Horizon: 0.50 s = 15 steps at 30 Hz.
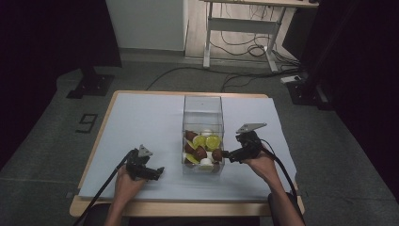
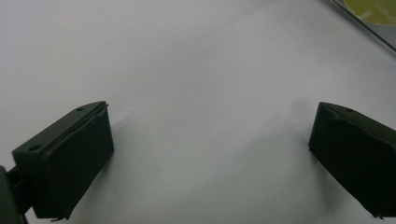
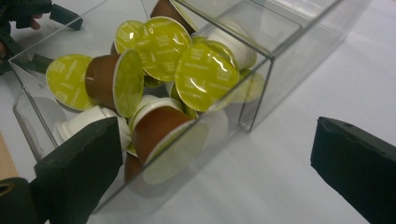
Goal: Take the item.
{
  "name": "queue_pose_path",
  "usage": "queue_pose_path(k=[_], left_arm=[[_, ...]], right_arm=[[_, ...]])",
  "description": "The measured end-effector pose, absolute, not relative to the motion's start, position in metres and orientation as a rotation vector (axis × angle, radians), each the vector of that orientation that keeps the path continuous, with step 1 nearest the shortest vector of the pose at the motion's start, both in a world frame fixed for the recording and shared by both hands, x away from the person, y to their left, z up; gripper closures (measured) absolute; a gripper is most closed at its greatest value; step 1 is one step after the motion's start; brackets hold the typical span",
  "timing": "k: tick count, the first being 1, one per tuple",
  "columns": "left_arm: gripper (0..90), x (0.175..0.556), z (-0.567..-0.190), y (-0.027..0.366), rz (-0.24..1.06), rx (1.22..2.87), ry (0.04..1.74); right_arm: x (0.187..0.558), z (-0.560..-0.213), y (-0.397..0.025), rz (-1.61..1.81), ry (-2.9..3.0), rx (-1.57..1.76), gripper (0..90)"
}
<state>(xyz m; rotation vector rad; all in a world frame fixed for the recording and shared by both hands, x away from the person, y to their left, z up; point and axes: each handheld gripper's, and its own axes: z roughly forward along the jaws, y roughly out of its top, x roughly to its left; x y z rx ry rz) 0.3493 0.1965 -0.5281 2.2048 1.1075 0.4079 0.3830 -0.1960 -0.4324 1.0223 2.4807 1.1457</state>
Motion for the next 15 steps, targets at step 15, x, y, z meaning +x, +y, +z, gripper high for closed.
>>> queue_pose_path(k=[15], left_arm=[[0.0,0.349,-0.528,0.197,0.407,2.205,1.108]], right_arm=[[0.382,-0.424,-0.159,1.19,2.555,0.872,3.9]])
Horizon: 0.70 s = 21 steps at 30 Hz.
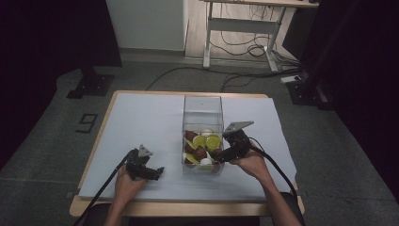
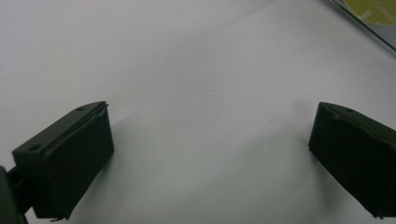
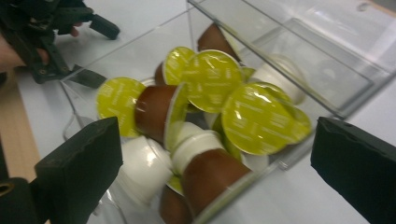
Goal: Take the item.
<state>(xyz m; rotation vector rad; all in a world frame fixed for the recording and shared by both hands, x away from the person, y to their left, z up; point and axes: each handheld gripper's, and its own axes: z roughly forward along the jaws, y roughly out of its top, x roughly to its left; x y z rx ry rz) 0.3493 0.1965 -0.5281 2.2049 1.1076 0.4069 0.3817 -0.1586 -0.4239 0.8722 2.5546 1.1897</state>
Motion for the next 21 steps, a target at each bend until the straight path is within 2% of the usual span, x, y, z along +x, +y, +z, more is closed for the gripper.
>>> queue_pose_path(k=[7,14,21], left_arm=[[0.0,0.349,-0.528,0.196,0.408,2.204,1.108],[0.0,0.349,-0.528,0.196,0.407,2.205,1.108],[0.0,0.349,-0.528,0.196,0.407,2.205,1.108]], right_arm=[[0.383,-0.429,-0.145,1.178,2.591,0.843,13.5],[0.384,-0.435,-0.132,1.154,2.614,0.851,14.9],[0.386,-0.44,-0.121,1.142,2.646,0.84,19.9]])
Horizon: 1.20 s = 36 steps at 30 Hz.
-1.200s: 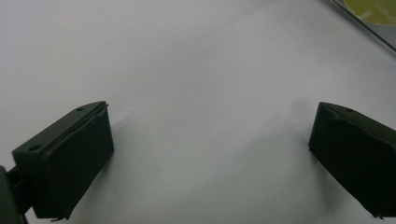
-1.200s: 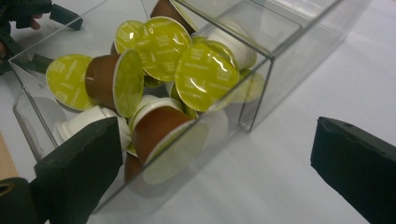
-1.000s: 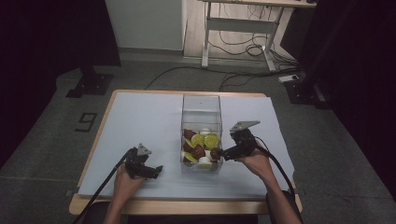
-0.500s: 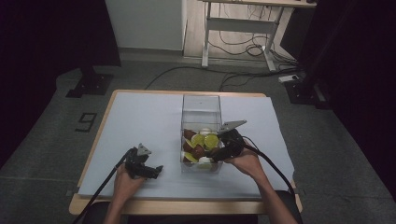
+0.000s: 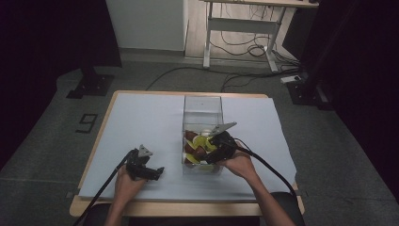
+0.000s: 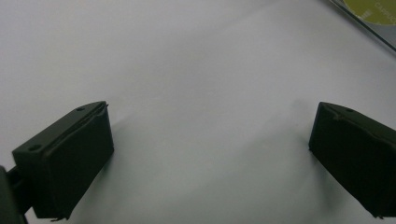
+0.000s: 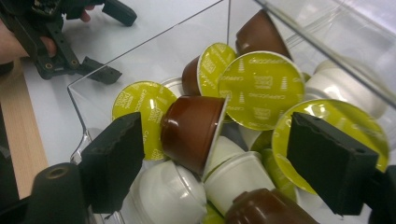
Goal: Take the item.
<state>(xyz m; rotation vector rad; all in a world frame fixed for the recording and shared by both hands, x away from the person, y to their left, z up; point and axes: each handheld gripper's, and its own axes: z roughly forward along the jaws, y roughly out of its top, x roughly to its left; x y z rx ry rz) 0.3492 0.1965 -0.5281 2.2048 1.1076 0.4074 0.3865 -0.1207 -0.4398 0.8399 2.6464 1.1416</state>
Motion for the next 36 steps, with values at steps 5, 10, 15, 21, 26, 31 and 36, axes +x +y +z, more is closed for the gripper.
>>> queue_pose_path(k=[5,10,15,21,26,31,36], left_arm=[[0.0,0.349,-0.528,0.196,0.408,2.204,1.109],[0.0,0.349,-0.528,0.196,0.407,2.204,1.108],[0.0,0.349,-0.528,0.197,0.407,2.204,1.108],[0.0,0.349,-0.528,0.197,0.406,2.204,1.109],[0.0,0.349,-0.528,0.196,0.404,2.203,1.109],[0.0,0.349,-0.528,0.197,0.406,2.205,1.108],[0.0,0.349,-0.528,0.197,0.406,2.204,1.108]], right_arm=[[0.386,-0.445,-0.113,1.117,2.677,0.819,25.6],[0.385,-0.45,-0.108,1.093,2.676,0.816,31.4],[0.385,-0.452,-0.105,1.084,2.675,0.819,38.9],[0.383,-0.452,-0.104,1.084,2.674,0.81,51.1],[0.38,-0.448,-0.106,1.082,2.648,0.786,54.7],[0.378,-0.444,-0.109,1.096,2.632,0.78,55.0],[0.377,-0.44,-0.113,1.102,2.619,0.772,55.0]])
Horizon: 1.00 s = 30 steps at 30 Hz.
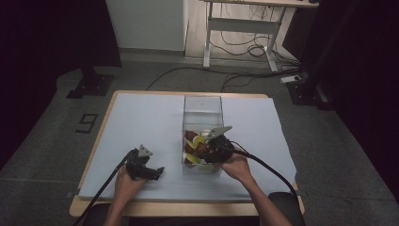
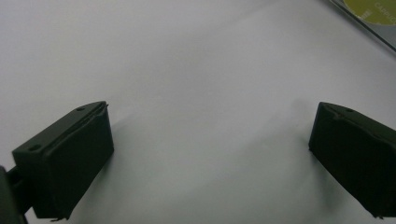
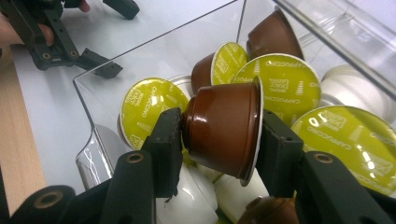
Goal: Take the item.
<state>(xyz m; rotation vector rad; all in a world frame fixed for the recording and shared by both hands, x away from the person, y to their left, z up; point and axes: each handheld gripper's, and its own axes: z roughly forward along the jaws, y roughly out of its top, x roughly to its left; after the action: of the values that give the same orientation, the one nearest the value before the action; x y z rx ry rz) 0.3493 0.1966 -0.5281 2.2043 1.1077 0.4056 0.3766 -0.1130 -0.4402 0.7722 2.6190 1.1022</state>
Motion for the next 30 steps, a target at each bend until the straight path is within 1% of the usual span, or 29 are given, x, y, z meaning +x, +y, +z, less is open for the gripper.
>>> queue_pose_path(k=[9,30], left_arm=[[0.0,0.349,-0.528,0.197,0.406,2.205,1.107],[0.0,0.349,-0.528,0.197,0.406,2.205,1.108]], right_arm=[[0.377,-0.427,-0.13,1.141,2.568,0.793,55.1],[0.381,-0.415,-0.162,1.117,2.483,0.868,55.2]])
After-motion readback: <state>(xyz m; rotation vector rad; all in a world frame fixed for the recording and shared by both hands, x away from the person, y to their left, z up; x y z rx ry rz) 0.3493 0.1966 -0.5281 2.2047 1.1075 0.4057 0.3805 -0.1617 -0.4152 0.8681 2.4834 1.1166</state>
